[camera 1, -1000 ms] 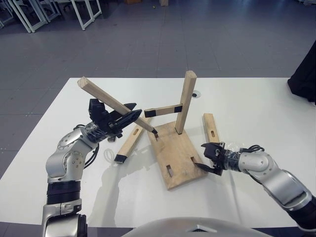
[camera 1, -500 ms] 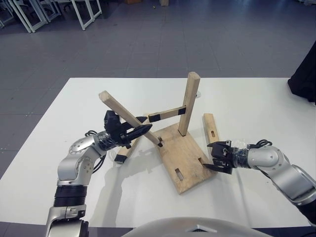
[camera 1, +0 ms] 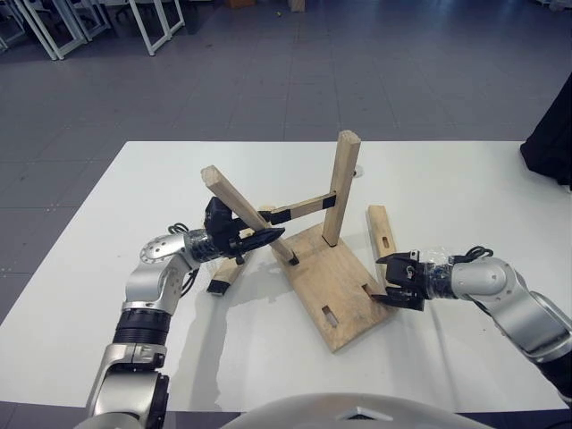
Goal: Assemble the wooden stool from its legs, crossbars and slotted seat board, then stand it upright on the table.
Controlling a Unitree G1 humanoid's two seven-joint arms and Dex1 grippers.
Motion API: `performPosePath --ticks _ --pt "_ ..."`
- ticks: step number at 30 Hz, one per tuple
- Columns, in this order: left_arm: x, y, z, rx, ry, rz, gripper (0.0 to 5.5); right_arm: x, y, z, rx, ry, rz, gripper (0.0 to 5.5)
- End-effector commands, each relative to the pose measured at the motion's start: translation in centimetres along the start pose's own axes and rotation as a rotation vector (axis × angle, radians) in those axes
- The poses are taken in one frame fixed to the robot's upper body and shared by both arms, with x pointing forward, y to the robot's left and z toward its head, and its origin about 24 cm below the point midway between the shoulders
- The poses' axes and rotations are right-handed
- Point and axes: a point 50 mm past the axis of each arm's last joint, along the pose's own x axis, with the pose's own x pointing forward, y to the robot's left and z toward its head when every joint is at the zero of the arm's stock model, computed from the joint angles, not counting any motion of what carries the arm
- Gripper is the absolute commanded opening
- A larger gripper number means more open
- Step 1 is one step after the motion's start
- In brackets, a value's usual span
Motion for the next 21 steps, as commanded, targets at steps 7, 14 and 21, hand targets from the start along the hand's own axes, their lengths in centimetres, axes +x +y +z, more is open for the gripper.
performPosePath --ticks 7,14,21 --pt "-1.0 -0.2 -2.2 -0.022 0.186 0.058 2.03 0.6 0.6 -1.6 0.044 0.077 0.001 3.76" --pt "-1.0 0.6 -4.0 -0.155 0.333 0.142 2.03 0.9 0.6 -1.5 0.041 0.071 -0.001 3.76" --pt "-1.2 0.6 -5.9 -0.125 0.573 0.104 2.03 1.2 0.7 -1.4 0.046 0.064 0.001 3.76"
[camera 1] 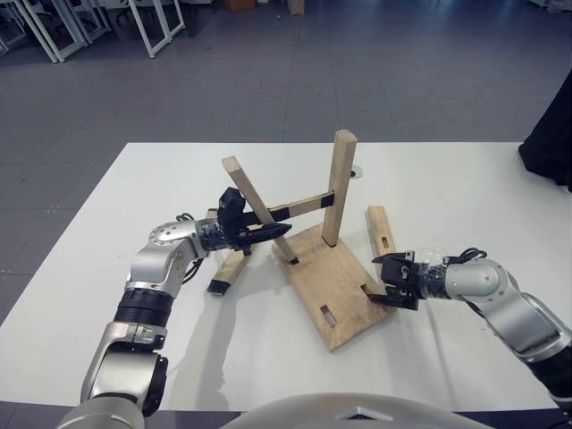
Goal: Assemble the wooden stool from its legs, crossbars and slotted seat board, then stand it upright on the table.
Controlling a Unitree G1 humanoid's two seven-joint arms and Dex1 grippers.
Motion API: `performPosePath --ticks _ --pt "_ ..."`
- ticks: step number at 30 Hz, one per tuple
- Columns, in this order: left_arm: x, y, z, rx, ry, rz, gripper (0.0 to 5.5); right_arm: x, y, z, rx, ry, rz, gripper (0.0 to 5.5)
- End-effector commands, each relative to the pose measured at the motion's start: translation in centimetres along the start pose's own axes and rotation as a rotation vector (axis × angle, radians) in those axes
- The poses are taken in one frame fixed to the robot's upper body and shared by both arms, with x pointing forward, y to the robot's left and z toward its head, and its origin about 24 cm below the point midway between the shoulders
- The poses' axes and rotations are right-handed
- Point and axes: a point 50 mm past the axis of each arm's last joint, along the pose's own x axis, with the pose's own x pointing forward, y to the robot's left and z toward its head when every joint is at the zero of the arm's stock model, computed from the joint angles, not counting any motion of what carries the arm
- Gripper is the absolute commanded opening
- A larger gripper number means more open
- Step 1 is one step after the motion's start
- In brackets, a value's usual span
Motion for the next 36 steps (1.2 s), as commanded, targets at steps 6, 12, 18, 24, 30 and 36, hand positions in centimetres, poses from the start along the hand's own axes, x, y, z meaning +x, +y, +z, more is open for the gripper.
performPosePath --ticks 6,12,18,24,30,36 --pt "-3.8 0.6 -8.8 0.002 0.696 0.187 2.03 0.2 -0.8 -0.1 0.117 -0.011 -0.068 3.76" --pt "-3.7 -1.1 -12.6 -0.034 0.811 0.212 2.03 -1.5 -4.9 5.4 0.337 -0.342 -0.299 3.76" --pt "-3.6 -2.2 -13.8 -0.096 0.858 0.135 2.03 -1.8 -4.3 11.9 0.838 -0.81 -0.131 2.85" --pt "-3.0 -2.3 -13.5 -0.087 0.871 0.08 2.03 -0.7 -7.8 16.2 0.864 -0.916 -0.441 1.66" --pt "-2.6 -1.9 -12.6 -0.061 0.866 0.057 2.03 8.2 -3.9 10.4 0.527 -0.311 -0.513 1.66" --pt "-3.0 -1.7 -12.7 -0.076 0.906 0.087 2.03 8.5 -2.6 10.1 0.468 -0.279 -0.484 1.66"
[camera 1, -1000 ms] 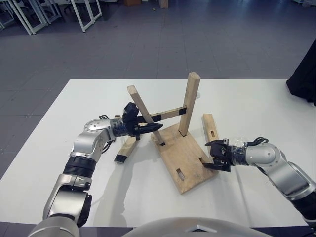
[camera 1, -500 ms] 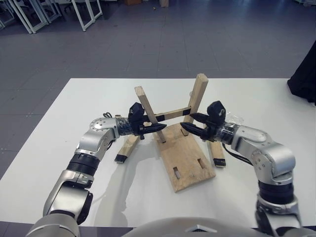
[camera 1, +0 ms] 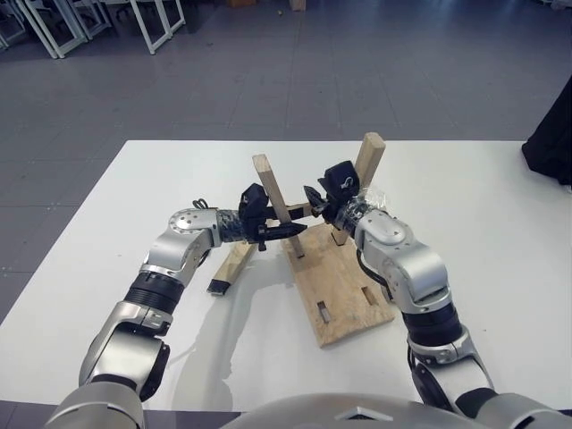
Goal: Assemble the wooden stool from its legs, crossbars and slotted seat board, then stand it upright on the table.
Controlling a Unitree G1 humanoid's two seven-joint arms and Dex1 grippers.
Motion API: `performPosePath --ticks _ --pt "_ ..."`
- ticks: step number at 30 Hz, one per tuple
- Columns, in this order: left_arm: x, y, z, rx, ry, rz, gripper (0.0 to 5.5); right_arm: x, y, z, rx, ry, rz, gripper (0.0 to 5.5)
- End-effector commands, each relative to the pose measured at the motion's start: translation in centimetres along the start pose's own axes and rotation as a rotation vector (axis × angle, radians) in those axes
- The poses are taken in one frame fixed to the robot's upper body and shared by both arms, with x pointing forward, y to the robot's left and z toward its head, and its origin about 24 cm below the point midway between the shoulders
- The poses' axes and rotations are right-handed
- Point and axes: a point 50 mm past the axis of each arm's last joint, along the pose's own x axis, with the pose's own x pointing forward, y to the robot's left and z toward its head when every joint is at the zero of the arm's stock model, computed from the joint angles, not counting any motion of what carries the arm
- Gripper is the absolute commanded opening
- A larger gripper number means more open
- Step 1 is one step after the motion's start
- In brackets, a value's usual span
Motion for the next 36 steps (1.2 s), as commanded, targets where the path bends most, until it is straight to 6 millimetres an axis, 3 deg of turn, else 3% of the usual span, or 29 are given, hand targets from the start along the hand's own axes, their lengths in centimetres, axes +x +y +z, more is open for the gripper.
performPosePath --ticks 1,3,5,7,9,12,15,17,19,20,22,24,26,30,33,36 --pt "-4.2 -3.7 -13.5 -0.218 0.822 0.055 2.03 -0.1 0.9 -3.6 -0.097 0.166 0.032 1.66" --pt "-4.1 -4.1 -14.1 -0.246 0.821 0.045 2.03 -0.5 0.4 -1.4 -0.016 0.055 0.037 1.66" --pt "-4.3 -4.8 -14.7 -0.279 0.821 0.04 2.03 -2.4 -0.1 0.4 0.108 -0.032 0.128 1.66" --pt "-4.9 -5.1 -15.2 -0.301 0.822 0.044 2.03 -6.3 -1.7 0.4 0.188 0.004 0.304 1.66" --pt "-5.5 -5.2 -15.4 -0.314 0.817 0.063 2.03 -9.8 -5.0 -0.7 0.184 0.142 0.381 1.66" --pt "-5.7 -4.6 -14.9 -0.295 0.804 0.077 2.03 -11.4 -14.3 -1.7 0.096 0.282 -0.064 1.66" --pt "-5.6 -4.1 -14.4 -0.265 0.801 0.066 2.03 -11.2 -18.4 -1.2 -0.06 0.29 -0.38 1.66" --pt "-5.5 -4.0 -14.1 -0.244 0.804 0.041 2.03 -7.9 -17.3 -0.6 -0.115 0.229 -0.432 1.66" --pt "-5.4 -4.0 -14.0 -0.227 0.814 0.01 2.03 -3.2 -12.1 0.4 -0.084 0.124 -0.276 1.66" --pt "-5.3 -4.0 -13.9 -0.217 0.82 -0.008 2.03 -1.3 -8.0 1.3 -0.046 0.052 -0.128 1.66" --pt "-5.0 -4.0 -13.8 -0.202 0.827 -0.044 2.03 -0.4 -1.2 3.2 0.048 -0.062 0.151 1.66" --pt "-4.6 -4.2 -13.8 -0.18 0.835 -0.097 2.03 -1.4 2.2 4.2 0.121 -0.116 0.31 1.66" --pt "-4.1 -4.3 -13.6 -0.172 0.821 -0.15 2.03 -1.9 2.6 4.3 0.138 -0.113 0.331 1.66" --pt "-3.3 -3.5 -12.8 -0.149 0.718 -0.164 2.03 -3.0 -2.0 2.3 0.091 -0.018 0.174 1.66" --pt "-3.3 -2.2 -11.6 -0.123 0.645 -0.155 2.03 -6.3 -5.9 -0.9 -0.012 0.157 0.131 1.66" --pt "-3.6 -0.4 -9.6 -0.097 0.579 -0.129 2.03 -11.6 -6.8 -5.9 -0.172 0.535 0.421 1.66"
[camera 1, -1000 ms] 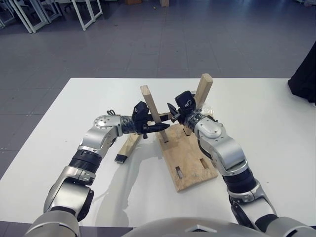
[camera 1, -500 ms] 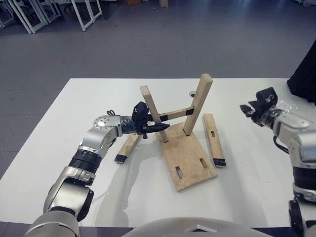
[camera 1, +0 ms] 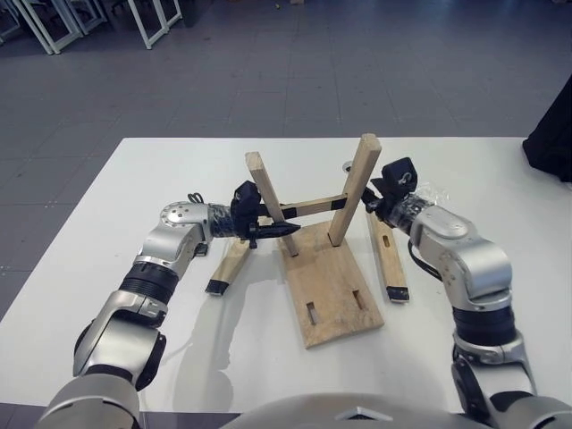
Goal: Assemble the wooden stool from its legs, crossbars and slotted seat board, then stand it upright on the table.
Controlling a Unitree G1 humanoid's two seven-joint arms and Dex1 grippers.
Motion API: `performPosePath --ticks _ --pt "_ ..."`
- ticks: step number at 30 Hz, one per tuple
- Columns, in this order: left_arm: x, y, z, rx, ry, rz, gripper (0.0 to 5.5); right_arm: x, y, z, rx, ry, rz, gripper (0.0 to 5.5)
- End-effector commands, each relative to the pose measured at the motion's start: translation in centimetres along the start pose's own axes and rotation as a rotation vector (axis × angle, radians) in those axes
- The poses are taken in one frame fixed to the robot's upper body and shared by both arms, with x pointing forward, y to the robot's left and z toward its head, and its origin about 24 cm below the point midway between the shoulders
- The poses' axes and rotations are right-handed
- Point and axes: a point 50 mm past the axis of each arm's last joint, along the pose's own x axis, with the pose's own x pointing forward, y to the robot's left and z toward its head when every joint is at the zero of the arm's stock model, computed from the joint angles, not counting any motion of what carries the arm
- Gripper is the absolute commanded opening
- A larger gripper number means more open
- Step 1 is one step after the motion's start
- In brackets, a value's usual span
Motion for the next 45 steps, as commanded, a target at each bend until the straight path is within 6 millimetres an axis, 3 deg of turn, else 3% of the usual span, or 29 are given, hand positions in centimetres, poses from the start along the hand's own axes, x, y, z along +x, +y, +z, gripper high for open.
performPosePath --ticks 1,5,13,16,22,25,27,29,30,32,35,39,45 --pt "-2.5 -1.8 -9.3 -0.157 0.559 -0.047 2.03 -6.7 0.7 -6.4 -0.232 0.462 0.524 1.66" --pt "-1.9 0.6 -6.6 -0.074 0.538 -0.003 2.03 -8.0 2.9 -7.3 -0.175 0.499 0.688 1.66" --pt "-0.9 2.9 -3.1 0.045 0.443 0.048 2.03 -7.8 5.6 -8.0 -0.126 0.461 0.728 1.66" --pt "-0.9 3.5 -1.7 0.071 0.417 0.044 2.72 -7.7 6.0 -7.9 -0.118 0.451 0.72 1.62" --pt "-2.8 4.4 0.4 0.161 0.548 -0.011 3.63 -7.4 6.4 -8.2 -0.082 0.436 0.665 1.62" --pt "-5.2 5.0 1.9 0.154 0.595 0.033 3.69 -7.4 6.8 -8.4 -0.068 0.426 0.638 1.62" --pt "-7.3 6.1 3.7 0.184 0.457 0.321 3.69 -7.5 6.9 -8.4 -0.052 0.402 0.607 1.62" --pt "-9.1 6.2 5.0 0.165 0.188 0.684 3.69 -7.0 6.4 -7.4 -0.002 0.315 0.516 1.62" --pt "-10.0 5.0 4.8 0.134 0.073 0.84 3.69 -6.5 6.0 -6.6 0.023 0.255 0.454 1.62" --pt "-10.8 1.3 2.1 0.012 -0.009 1.111 3.69 -5.8 5.7 -5.0 0.085 0.145 0.35 1.62" --pt "-9.8 -2.9 -2.1 -0.187 0.012 1.294 3.69 -5.6 6.1 -4.2 0.125 0.094 0.307 1.62" --pt "-8.9 -5.4 -5.5 -0.364 0.092 1.375 3.69 -5.1 6.2 -4.1 0.127 0.092 0.288 1.62" --pt "-9.2 -7.6 -7.8 -0.523 0.181 1.454 3.69 -4.7 6.1 -3.4 0.144 0.075 0.259 1.62"
